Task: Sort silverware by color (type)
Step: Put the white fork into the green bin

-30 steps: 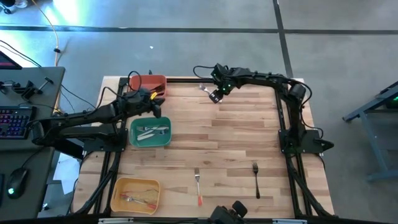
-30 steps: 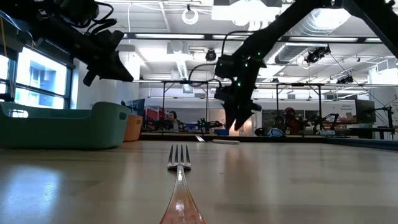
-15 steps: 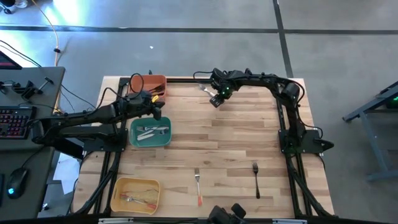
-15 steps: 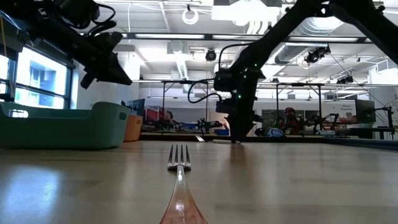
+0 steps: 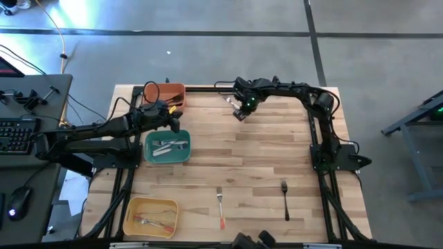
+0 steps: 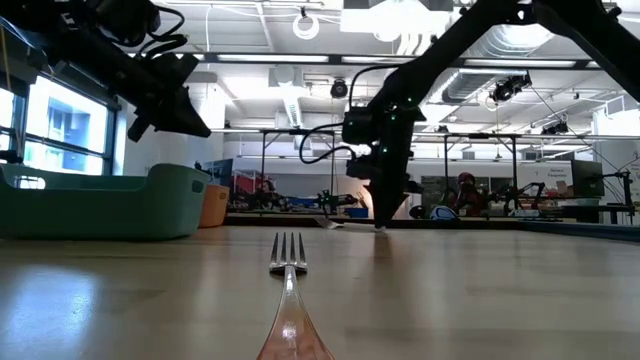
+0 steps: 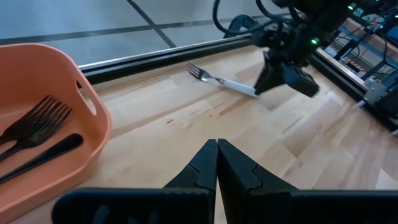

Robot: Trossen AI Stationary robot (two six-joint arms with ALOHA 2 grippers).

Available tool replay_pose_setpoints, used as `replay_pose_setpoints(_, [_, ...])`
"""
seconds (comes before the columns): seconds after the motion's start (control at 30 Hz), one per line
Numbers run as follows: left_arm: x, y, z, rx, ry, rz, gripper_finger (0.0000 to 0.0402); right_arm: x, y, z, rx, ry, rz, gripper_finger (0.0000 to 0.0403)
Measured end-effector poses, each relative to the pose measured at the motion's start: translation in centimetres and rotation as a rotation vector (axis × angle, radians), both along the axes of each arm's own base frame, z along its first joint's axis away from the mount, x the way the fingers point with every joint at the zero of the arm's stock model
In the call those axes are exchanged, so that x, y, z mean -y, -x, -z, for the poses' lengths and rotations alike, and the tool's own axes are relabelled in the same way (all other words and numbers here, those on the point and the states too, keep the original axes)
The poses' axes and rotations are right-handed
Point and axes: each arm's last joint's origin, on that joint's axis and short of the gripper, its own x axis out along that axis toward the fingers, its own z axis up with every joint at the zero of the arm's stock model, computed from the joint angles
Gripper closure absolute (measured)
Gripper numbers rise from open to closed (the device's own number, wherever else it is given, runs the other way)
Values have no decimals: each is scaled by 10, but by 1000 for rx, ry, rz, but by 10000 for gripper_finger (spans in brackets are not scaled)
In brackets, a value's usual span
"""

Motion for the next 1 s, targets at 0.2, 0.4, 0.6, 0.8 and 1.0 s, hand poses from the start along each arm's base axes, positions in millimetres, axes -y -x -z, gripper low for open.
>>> replay_pose_setpoints(0.2, [0,0,0,-9,-12,1,401,-24,-12,1,32,-106,-38,401])
replay_pose_setpoints(0.4, [-2,0,0,5,29,113,401,-54,-27,-7,74,-115,-75,403])
replay_pose_setpoints(0.6, [-13,6,0,77,138,183,401,-66,-35,-34,191,-72,-57,400])
replay_pose_setpoints(0.8, [-24,11,-4,160,177,281,401,-64,-39,-66,359,-5,-41,401])
replay_pose_setpoints(1.0, [-33,12,-11,215,100,267,401,-57,-37,-73,398,20,-59,403])
